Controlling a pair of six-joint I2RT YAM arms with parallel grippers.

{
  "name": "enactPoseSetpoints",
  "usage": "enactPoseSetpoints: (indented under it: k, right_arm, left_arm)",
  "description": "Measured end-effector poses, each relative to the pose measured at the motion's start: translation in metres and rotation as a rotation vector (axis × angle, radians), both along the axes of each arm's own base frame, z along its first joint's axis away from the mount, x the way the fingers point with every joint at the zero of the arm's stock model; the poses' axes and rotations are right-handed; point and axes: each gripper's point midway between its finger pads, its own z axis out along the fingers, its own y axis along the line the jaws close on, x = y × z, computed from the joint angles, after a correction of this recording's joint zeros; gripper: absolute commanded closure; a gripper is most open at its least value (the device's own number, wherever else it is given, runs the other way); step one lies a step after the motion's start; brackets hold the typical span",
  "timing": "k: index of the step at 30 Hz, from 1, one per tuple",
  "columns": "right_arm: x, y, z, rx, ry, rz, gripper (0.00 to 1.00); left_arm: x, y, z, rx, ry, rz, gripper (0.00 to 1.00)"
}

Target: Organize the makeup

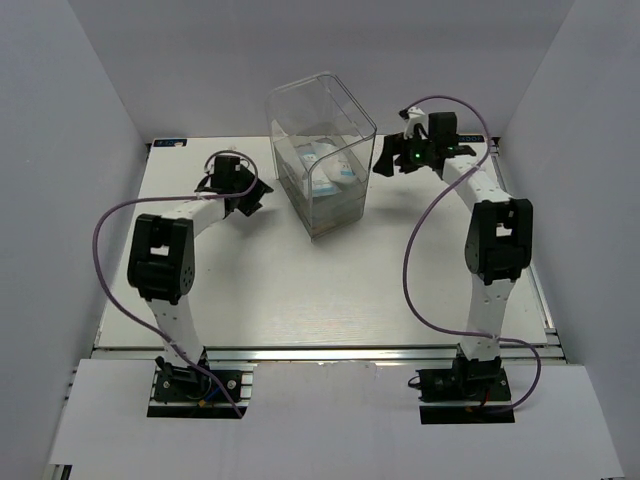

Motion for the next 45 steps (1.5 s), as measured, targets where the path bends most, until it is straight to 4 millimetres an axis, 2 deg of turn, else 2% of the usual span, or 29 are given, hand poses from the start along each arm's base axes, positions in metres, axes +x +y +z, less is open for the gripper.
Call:
enactPoseSetpoints:
  k: [1,2,6,10,15,18,23,26,28,31,35,41,45]
  right_arm:
    - [0.0,-0.008,0.004,-0.002,-0.002,-0.013,0.11]
    - [-0.001,-0.016,0.008,-0.004,-0.005,-0.024,0.11]
    - [-0.017,-0.045,0.025,-0.017,-0.017,-0.066,0.11]
    - [-0.044,-0.059,0.047,-0.039,-0.059,-0.073,0.11]
    - [-0.083,-0.063,0.078,-0.063,-0.135,-0.054,0.11]
    - [-0.105,-0.065,0.095,-0.065,-0.177,-0.06,0.11]
    - [-0.133,-0.071,0.109,-0.077,-0.202,-0.086,0.11]
    - [-0.147,-0.076,0.105,-0.091,-0.189,-0.105,0.11]
    - [-0.159,-0.08,0.098,-0.105,-0.178,-0.123,0.11]
    - [-0.175,-0.087,0.093,-0.125,-0.176,-0.154,0.11]
    - [-0.19,-0.095,0.101,-0.14,-0.211,-0.192,0.11]
    - [-0.206,-0.1,0.125,-0.129,-0.282,-0.237,0.11]
    - [-0.21,-0.104,0.13,-0.13,-0.293,-0.258,0.1]
  left_arm:
    - [-0.003,0.007,0.009,0.01,-0.025,0.011,0.26]
    - [-0.005,0.013,0.02,0.021,-0.056,0.019,0.17]
    - [-0.012,0.023,0.066,0.048,-0.193,0.015,0.02]
    - [-0.023,0.021,0.101,0.058,-0.317,-0.026,0.02]
    - [-0.048,0.019,0.121,0.08,-0.392,-0.098,0.02]
    - [-0.064,0.018,0.14,0.107,-0.445,-0.151,0.02]
    - [-0.09,0.019,0.191,0.147,-0.578,-0.21,0.02]
    - [-0.107,0.019,0.214,0.157,-0.646,-0.232,0.02]
    - [-0.119,0.019,0.216,0.159,-0.667,-0.248,0.02]
    - [-0.133,0.019,0.206,0.155,-0.655,-0.265,0.02]
    - [-0.146,0.018,0.198,0.152,-0.641,-0.284,0.02]
    - [-0.161,0.02,0.223,0.162,-0.72,-0.29,0.02]
    - [-0.17,0.021,0.238,0.162,-0.766,-0.289,0.02]
